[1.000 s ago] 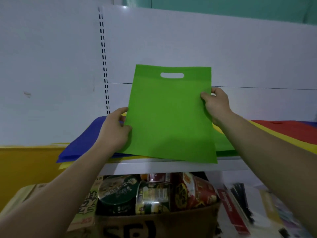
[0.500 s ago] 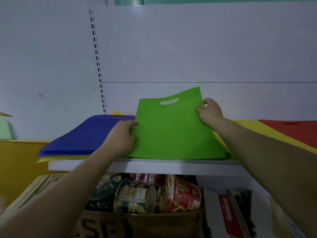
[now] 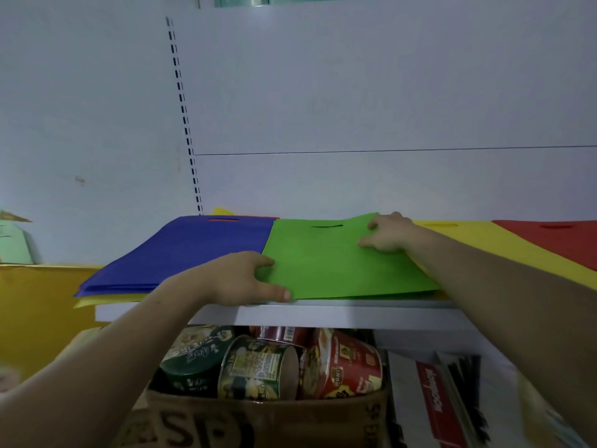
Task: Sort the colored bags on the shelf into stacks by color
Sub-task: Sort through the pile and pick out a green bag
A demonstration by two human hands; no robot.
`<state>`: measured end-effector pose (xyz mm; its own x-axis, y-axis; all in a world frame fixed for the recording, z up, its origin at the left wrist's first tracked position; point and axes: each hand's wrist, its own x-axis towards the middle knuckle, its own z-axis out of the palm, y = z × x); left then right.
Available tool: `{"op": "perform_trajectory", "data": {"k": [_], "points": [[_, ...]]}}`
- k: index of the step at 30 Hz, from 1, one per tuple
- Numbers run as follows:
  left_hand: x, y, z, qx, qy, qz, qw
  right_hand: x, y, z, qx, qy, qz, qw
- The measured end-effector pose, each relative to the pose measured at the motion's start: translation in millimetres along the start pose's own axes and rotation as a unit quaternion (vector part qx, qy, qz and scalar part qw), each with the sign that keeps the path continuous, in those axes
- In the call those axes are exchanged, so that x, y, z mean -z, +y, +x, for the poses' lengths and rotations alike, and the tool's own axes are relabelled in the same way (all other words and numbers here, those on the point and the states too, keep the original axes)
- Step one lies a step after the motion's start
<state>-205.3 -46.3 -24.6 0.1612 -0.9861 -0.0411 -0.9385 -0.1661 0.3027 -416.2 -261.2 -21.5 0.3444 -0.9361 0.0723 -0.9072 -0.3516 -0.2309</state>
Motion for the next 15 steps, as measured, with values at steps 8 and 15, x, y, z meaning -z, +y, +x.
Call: {"op": "perform_trajectory", "data": {"k": [8,15], "points": [[-4.7,5.0,1.1,-0.005,0.018,0.022,1.0,10.9,0.9,-1.6,0.028,-0.022,-0.054,0.998],[-8.1,6.5,4.1,0.006,0.02,0.024,0.999,3.6,-1.0,-1.9,0.067,-0.067,-0.075,0.993]]}}
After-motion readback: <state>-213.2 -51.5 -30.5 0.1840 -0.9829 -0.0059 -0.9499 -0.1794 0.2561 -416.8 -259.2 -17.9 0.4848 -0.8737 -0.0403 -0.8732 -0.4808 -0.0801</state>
